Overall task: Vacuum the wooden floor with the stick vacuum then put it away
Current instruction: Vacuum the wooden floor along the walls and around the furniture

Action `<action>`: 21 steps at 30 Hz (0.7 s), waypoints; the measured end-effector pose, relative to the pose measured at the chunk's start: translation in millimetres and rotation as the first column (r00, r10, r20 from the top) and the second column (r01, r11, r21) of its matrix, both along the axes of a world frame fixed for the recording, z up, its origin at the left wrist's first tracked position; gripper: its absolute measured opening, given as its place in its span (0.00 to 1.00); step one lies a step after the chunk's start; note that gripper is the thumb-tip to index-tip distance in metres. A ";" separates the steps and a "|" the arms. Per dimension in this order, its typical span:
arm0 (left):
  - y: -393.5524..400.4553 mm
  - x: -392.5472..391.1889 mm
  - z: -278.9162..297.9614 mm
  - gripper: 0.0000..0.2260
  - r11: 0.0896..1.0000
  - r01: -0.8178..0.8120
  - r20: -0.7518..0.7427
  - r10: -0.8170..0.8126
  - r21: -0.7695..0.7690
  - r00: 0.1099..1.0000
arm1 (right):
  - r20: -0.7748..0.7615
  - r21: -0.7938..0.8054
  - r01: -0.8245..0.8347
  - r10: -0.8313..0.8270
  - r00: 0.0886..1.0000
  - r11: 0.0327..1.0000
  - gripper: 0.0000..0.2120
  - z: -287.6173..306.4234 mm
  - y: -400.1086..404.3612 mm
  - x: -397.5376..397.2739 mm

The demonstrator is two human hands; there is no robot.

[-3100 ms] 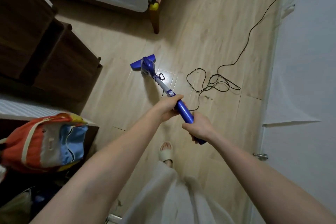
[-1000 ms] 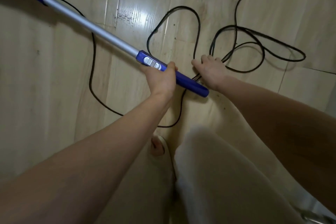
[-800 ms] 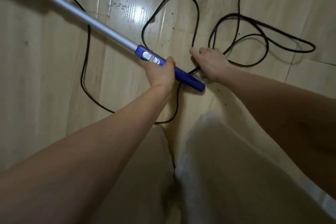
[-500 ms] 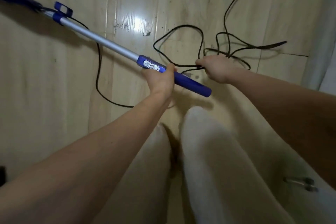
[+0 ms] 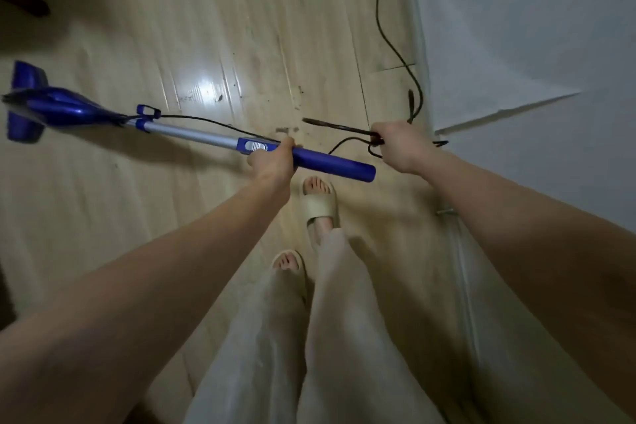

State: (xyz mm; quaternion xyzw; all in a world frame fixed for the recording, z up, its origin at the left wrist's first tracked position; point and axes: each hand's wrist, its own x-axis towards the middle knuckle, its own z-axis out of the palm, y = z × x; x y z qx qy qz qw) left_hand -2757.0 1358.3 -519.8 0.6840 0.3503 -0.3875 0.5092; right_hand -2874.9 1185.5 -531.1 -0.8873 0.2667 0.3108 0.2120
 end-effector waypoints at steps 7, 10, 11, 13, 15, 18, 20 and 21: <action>16.4 -87.2 27.2 0.23 0.995 0.040 -0.045 -0.044 -0.091 0.998 | -0.007 0.005 0.163 -0.163 0.987 0.987 0.13 35.5 33.2 -137.8; 25.6 -124.6 28.7 0.25 0.993 0.102 -0.052 -0.105 -0.056 0.993 | -0.081 -0.088 0.109 -0.116 0.990 0.990 0.12 46.6 44.8 -191.1; 27.1 -136.2 30.7 0.25 0.993 0.105 -0.050 -0.108 -0.053 0.993 | -0.111 -0.107 0.069 -0.081 0.990 0.992 0.12 47.9 47.0 -207.0; 27.4 -158.0 35.8 0.24 0.994 0.075 -0.047 -0.079 -0.077 0.996 | -0.153 -0.127 -0.012 -0.007 0.988 0.992 0.10 47.3 49.8 -237.1; 27.1 -180.0 40.1 0.24 0.993 0.055 -0.046 -0.060 -0.104 0.997 | -0.195 -0.114 -0.085 0.061 0.979 0.990 0.12 42.8 53.3 -267.8; 28.2 -215.7 41.0 0.25 0.991 0.051 -0.046 -0.057 -0.123 0.997 | -0.251 -0.086 -0.131 0.106 0.962 0.988 0.14 40.1 59.7 -309.1; 29.4 -244.3 36.3 0.26 0.992 0.075 -0.040 -0.080 -0.102 0.996 | -0.277 -0.101 -0.158 0.125 0.953 0.982 0.14 39.9 63.4 -334.0; 30.7 -259.4 32.1 0.26 0.991 0.090 -0.040 -0.094 -0.094 0.995 | -0.292 -0.112 -0.196 0.156 0.944 0.974 0.14 38.1 65.9 -345.9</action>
